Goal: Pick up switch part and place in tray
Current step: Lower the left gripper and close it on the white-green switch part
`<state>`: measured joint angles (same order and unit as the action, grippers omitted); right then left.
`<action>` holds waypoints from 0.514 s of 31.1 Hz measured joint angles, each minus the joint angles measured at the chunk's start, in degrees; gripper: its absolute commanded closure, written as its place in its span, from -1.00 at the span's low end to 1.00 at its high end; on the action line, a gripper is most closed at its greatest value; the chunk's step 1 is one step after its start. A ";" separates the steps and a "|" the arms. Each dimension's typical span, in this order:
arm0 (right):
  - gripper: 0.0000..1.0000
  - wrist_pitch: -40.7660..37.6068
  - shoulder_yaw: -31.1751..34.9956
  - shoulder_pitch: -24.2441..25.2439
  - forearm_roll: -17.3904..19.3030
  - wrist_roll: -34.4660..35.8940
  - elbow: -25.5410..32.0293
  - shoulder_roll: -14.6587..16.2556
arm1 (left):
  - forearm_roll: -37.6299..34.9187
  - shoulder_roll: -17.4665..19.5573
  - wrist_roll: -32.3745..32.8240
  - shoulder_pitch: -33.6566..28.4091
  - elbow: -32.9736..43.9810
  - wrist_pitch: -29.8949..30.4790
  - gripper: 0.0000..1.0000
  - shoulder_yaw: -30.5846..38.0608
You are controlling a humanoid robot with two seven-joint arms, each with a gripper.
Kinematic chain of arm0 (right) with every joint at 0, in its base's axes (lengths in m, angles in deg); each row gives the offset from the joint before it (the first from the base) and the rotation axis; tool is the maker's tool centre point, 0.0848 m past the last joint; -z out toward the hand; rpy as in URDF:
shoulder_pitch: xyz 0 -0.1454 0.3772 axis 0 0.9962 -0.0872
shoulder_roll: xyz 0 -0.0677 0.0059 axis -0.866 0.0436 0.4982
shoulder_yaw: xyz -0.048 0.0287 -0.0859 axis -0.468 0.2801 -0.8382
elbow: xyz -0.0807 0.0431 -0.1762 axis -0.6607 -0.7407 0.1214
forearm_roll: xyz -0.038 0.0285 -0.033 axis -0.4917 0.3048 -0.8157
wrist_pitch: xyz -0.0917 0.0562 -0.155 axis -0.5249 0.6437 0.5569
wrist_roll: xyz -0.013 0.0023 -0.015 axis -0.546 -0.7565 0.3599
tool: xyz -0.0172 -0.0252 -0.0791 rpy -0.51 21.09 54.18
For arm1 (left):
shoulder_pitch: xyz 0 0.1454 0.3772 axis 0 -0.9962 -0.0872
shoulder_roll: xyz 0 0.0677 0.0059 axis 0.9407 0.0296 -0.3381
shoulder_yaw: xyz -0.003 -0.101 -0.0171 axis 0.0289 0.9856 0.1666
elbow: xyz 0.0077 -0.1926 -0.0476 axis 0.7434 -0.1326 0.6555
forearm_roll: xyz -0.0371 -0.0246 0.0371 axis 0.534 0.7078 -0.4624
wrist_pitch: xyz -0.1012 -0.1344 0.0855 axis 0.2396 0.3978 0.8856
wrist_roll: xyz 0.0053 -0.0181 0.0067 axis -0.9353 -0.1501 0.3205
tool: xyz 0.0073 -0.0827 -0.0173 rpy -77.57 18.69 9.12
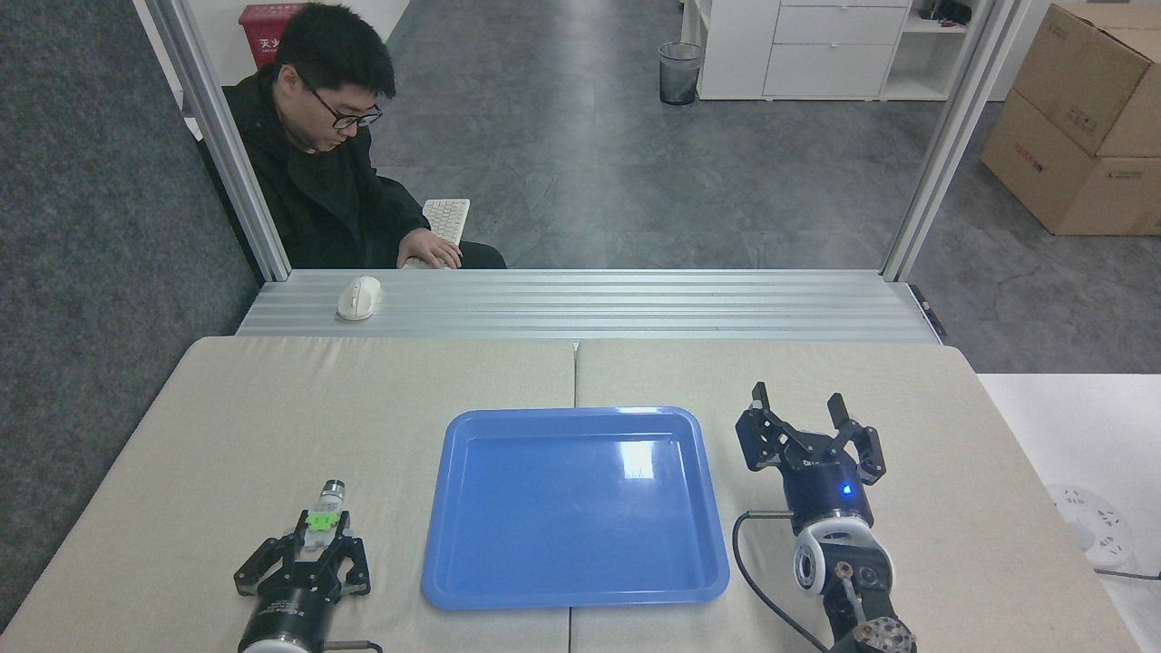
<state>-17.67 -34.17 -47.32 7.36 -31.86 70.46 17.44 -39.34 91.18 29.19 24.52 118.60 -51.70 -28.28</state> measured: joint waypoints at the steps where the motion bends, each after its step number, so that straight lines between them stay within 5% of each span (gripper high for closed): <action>1: -1.00 0.00 0.00 0.00 0.00 0.00 0.00 0.00 | -0.16 0.00 0.00 -0.01 0.00 0.30 0.99 0.00; 16: -1.00 0.00 0.00 0.00 -0.01 0.01 -0.02 0.00 | -0.89 0.20 0.62 0.64 4.12 5.41 1.00 0.00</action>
<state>-17.66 -34.17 -47.32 7.35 -31.84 70.45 17.44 -40.23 91.38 29.82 25.16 122.73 -46.29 -28.28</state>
